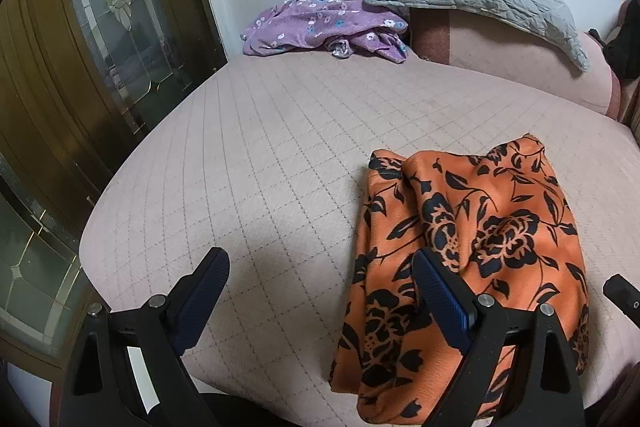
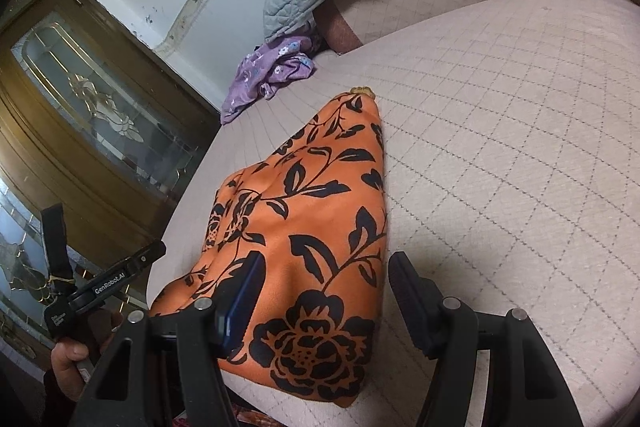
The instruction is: Fold small clothes
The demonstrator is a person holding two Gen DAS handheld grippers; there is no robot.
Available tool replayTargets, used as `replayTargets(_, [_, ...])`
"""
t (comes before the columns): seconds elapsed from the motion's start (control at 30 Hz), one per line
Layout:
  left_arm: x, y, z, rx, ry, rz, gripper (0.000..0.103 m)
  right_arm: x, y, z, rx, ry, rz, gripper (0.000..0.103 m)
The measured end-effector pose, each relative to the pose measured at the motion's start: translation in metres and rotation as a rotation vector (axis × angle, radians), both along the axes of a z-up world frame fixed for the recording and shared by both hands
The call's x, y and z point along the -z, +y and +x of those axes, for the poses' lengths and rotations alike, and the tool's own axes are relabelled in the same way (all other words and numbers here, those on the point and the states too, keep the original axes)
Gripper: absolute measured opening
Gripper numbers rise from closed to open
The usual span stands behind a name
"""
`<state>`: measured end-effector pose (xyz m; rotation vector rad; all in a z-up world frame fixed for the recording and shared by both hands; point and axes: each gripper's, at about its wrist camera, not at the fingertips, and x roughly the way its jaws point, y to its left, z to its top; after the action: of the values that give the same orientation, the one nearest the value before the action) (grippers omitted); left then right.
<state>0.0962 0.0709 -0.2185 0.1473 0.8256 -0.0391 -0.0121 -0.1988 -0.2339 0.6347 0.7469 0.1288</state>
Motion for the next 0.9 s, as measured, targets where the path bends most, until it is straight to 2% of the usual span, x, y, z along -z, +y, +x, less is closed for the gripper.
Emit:
replayTargets(0.17, [0.008,0.003,0.007,-0.006,0.013,0.001,0.093,-0.004,0.000,0.002,0.008,-0.039,0.001,0.067])
replayTargets(0.3, [0.020,0.004,0.010,-0.004,0.036,0.019,0.093,-0.003,0.007,0.008,-0.041,-0.055,0.027,0.067])
replayTargets(0.37, [0.034,0.002,0.012,0.001,0.066,0.054,0.093,0.004,0.015,0.014,-0.075,-0.024,0.019,0.067])
replayTargets(0.43, [0.058,-0.004,0.017,0.020,0.148,0.118,0.093,0.021,0.027,0.027,-0.119,0.071,-0.009,0.068])
replayTargets(0.47, [0.065,-0.004,0.018,0.027,0.167,0.113,0.093,0.021,0.030,0.027,-0.116,0.063,-0.039,0.067])
replayTargets(0.53, [0.059,0.002,0.019,0.021,0.166,0.064,0.093,0.017,0.032,0.026,-0.122,0.057,-0.058,0.068])
replayTargets(0.6, [0.052,0.005,0.022,0.031,0.180,0.050,0.093,0.014,0.025,0.022,-0.114,0.050,-0.022,0.068])
replayTargets(0.7, [0.032,0.010,0.017,0.041,0.121,0.029,0.093,0.008,0.011,0.015,-0.074,0.013,0.052,0.068])
replayTargets(0.77, [0.022,0.010,0.015,0.054,0.104,0.009,0.093,0.003,0.002,0.010,-0.033,-0.016,0.061,0.068])
replayTargets(0.9, [0.009,0.005,0.010,0.101,0.092,-0.006,0.093,0.007,-0.012,0.009,0.034,0.006,0.104,0.068])
